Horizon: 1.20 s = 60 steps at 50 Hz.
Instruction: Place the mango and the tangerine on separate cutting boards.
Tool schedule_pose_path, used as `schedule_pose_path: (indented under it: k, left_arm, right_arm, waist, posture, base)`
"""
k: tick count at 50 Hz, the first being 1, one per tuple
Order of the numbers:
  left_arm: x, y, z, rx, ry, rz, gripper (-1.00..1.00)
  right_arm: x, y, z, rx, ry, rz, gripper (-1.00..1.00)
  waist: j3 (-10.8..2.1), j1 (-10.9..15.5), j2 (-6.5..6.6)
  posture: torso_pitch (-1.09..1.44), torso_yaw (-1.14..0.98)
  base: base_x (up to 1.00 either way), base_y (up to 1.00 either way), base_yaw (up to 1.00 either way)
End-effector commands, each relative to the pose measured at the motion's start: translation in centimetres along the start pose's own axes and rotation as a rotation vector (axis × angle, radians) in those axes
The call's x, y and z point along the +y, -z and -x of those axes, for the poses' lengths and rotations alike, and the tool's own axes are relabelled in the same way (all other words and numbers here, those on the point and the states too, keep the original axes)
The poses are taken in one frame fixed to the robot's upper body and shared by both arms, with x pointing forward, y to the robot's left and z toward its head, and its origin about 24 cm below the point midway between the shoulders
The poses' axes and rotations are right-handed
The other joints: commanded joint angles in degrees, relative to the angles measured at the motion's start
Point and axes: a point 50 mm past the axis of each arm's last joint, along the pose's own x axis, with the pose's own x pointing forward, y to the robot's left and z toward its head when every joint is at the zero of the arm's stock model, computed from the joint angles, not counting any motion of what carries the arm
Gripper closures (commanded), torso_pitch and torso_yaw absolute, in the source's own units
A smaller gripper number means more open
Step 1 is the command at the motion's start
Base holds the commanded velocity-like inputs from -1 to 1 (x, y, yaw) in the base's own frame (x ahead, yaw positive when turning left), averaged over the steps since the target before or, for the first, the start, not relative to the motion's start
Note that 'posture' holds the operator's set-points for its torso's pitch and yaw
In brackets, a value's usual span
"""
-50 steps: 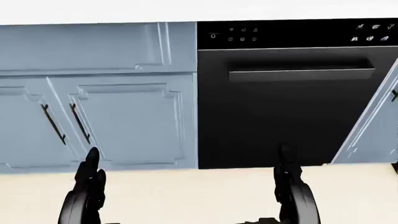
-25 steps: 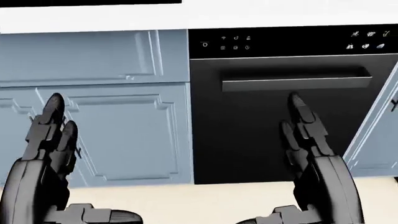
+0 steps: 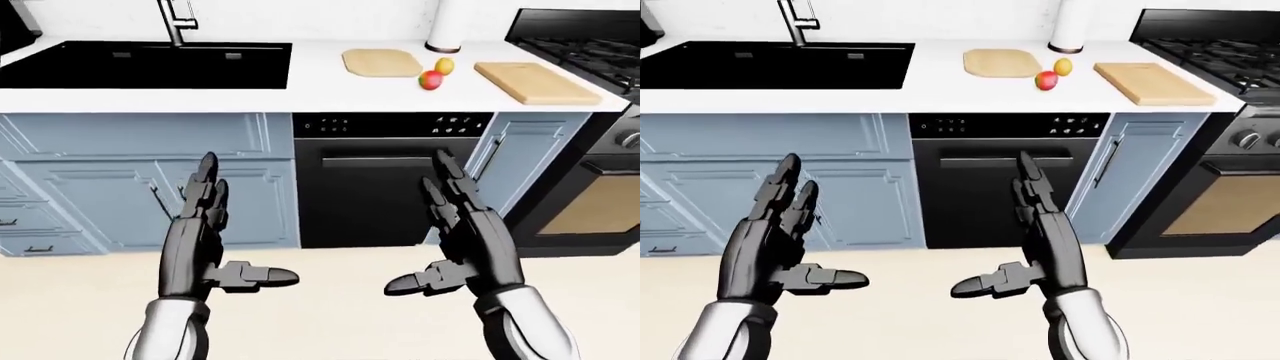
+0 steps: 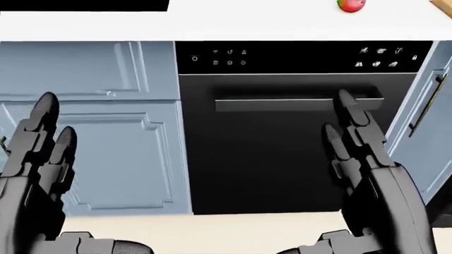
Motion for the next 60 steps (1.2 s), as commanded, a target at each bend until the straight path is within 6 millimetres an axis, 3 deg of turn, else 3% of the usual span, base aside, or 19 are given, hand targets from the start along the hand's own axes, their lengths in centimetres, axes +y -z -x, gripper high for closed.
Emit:
schedule_pose_path:
  k: [1, 13, 16, 17, 20, 24, 26, 28, 29, 38, 41, 42, 45, 49, 51, 53, 54, 57, 60]
  left_arm:
    - [-0.4, -1.0, 0.1, -0.066, 0.023, 0.005, -1.0]
    - [-0.3, -0.8, 0.2, -0.063, 0.02, 0.006, -1.0]
    - [-0.3, -0.7, 0.2, -0.063, 0.02, 0.006, -1.0]
    - [-0.2, -0.7, 0.2, -0.062, 0.02, 0.007, -1.0]
    - [-0.2, -0.7, 0.2, -0.062, 0.02, 0.006, -1.0]
    - [-0.3, -0.7, 0.3, -0.063, 0.02, 0.006, -1.0]
    - [-0.3, -0.6, 0.3, -0.063, 0.02, 0.006, -1.0]
    - [-0.2, -0.6, 0.3, -0.062, 0.02, 0.007, -1.0]
    - [-0.3, -0.6, 0.3, -0.062, 0.021, 0.006, -1.0]
    - [-0.3, -0.4, 0.3, -0.059, 0.021, 0.007, -1.0]
    - [-0.3, -0.4, 0.3, -0.059, 0.022, 0.006, -1.0]
    - [-0.3, -0.4, 0.3, -0.059, 0.021, 0.007, -1.0]
    - [-0.3, -0.3, 0.3, -0.058, 0.021, 0.006, -1.0]
    - [-0.3, -0.2, 0.2, -0.057, 0.02, 0.007, -1.0]
    - [-0.3, -0.2, 0.2, -0.057, 0.021, 0.007, -1.0]
    - [-0.2, -0.2, 0.2, -0.057, 0.02, 0.007, -1.0]
    - [-0.2, -0.2, 0.2, -0.057, 0.021, 0.007, -1.0]
    - [-0.3, -0.2, 0.2, -0.057, 0.021, 0.006, -1.0]
    - [-0.3, -0.2, 0.1, -0.056, 0.023, 0.005, -1.0]
  right_arm:
    - [-0.3, -0.9, 0.2, -0.057, 0.018, 0.021, -1.0]
    - [0.0, -0.7, 0.2, -0.057, 0.013, 0.02, -1.0]
    - [0.0, -0.7, 0.2, -0.056, 0.011, 0.019, -1.0]
    - [0.0, -0.7, 0.2, -0.056, 0.011, 0.019, -1.0]
    - [0.0, -0.7, 0.2, -0.057, 0.011, 0.018, -1.0]
    - [0.0, -0.6, 0.3, -0.057, 0.01, 0.019, -1.0]
    - [0.0, -0.7, 0.3, -0.058, 0.011, 0.019, -1.0]
    - [0.0, -0.7, 0.3, -0.059, 0.012, 0.018, -1.0]
    - [0.0, -0.7, 0.3, -0.059, 0.011, 0.018, -1.0]
    - [0.1, -0.6, 0.3, -0.058, 0.01, 0.019, -1.0]
    - [0.1, -0.6, 0.3, -0.058, 0.008, 0.019, -1.0]
    - [0.1, -0.6, 0.4, -0.058, 0.008, 0.019, -1.0]
    - [0.1, -0.5, 0.3, -0.058, 0.007, 0.019, -1.0]
    - [0.1, -0.5, 0.3, -0.058, 0.007, 0.018, -1.0]
    - [0.1, -0.5, 0.3, -0.057, 0.007, 0.017, -1.0]
    - [0.2, -0.5, 0.3, -0.056, 0.005, 0.017, -1.0]
    - [0.2, -0.5, 0.3, -0.055, -0.001, 0.013, -1.0]
    - [0.9, -0.6, 0.6, -0.038, -0.056, -0.029, -1.0]
    - [1.4, -0.5, 0.7, -0.006, -0.034, 0.012, -1.0]
  waist:
    - [-1.35, -0.4, -1.71]
    - [0.5, -0.7, 4.14]
    - [-0.37, -0.6, 7.45]
    - [0.32, 0.2, 5.01]
    - [-0.76, -0.3, 6.35]
    - [-0.32, -0.2, 4.36]
    - [-0.18, -0.2, 2.27]
    - [-1.6, -0.8, -2.93]
    - [-0.83, -1.2, -0.46]
    - [0.96, -0.8, 4.27]
    - [-0.25, -0.5, 8.1]
    - [0.68, 0.3, 5.41]
    - [-0.58, -0.3, 6.44]
    - [-0.18, -0.2, 4.32]
    - [-0.13, -0.2, 2.25]
    - [-1.55, -0.7, -2.84]
    - [-0.86, -1.1, -0.82]
    - [0.1, -1.5, 0.66]
    - [-0.47, -1.4, 0.11]
  posture:
    - [0.0, 0.0]
    - [0.0, 0.0]
    - [0.0, 0.0]
    - [0.0, 0.0]
    - [0.0, 0.0]
    - [0.0, 0.0]
    - [0.0, 0.0]
    - [0.0, 0.0]
    - [0.0, 0.0]
    - [0.0, 0.0]
    - [0.0, 0.0]
    - [0.0, 0.0]
    - [0.0, 0.0]
    - [0.0, 0.0]
    - [0.0, 0.0]
    - [0.0, 0.0]
    - [0.0, 0.0]
    - [0.0, 0.0]
    - [0.0, 0.0]
  base:
    - [0.0, -0.42, 0.0]
    - [0.0, -0.43, 0.0]
    - [0.0, -0.42, 0.0]
    - [0.0, -0.42, 0.0]
    - [0.0, -0.43, 0.0]
    - [0.0, -0.43, 0.0]
    - [0.0, -0.42, 0.0]
    - [0.0, -0.42, 0.0]
    - [0.0, -0.43, 0.0]
    - [0.0, -0.43, 0.0]
    - [0.0, -0.43, 0.0]
    - [0.0, -0.42, 0.0]
    - [0.0, -0.42, 0.0]
    - [0.0, -0.43, 0.0]
    - [0.0, -0.43, 0.0]
    - [0.0, -0.43, 0.0]
    - [0.0, -0.42, 0.0]
    - [0.0, -0.25, 0.0]
    - [0.0, 0.0, 0.0]
